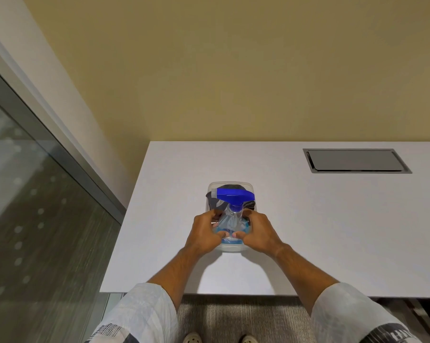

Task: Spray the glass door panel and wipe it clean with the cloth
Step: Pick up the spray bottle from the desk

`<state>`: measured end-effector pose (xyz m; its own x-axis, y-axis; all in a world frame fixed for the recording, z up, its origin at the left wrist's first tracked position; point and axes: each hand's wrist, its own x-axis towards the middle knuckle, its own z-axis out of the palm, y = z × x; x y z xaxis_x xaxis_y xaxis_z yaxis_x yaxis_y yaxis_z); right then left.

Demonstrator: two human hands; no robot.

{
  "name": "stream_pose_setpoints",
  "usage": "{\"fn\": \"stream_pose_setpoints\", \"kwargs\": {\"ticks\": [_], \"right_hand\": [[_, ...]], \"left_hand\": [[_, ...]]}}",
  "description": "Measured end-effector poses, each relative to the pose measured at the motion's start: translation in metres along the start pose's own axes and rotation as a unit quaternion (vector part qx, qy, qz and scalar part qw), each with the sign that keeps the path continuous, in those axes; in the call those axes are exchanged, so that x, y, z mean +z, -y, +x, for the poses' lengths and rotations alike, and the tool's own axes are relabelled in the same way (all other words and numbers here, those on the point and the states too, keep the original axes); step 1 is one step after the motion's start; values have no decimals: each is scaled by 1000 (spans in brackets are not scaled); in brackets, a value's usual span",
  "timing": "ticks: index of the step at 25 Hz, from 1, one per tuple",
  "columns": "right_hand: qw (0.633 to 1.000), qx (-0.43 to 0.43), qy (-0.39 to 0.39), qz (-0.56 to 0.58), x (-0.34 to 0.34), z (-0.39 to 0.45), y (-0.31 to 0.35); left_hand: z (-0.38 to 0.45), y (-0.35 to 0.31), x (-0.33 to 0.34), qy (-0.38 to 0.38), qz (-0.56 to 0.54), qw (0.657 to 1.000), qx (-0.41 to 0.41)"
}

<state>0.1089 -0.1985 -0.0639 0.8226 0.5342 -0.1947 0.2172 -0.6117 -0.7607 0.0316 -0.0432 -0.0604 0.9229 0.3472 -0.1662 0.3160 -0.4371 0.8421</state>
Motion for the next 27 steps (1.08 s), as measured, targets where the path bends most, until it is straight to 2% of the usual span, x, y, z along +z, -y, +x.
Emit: {"fn": "stream_pose_setpoints", "kwargs": {"ticks": [7,17,27], "right_hand": [[1000,-25,0,-2,-6,-3,2],[996,-94,-4,-2,-41,-5,43],[984,-169,59,22,-56,-16,97]], "left_hand": [[-3,-5,-2,-1,0,1000,5],[-20,-48,-34,-53,-8,998,37],[-68,-75,-81,-125,0,992,28]]}}
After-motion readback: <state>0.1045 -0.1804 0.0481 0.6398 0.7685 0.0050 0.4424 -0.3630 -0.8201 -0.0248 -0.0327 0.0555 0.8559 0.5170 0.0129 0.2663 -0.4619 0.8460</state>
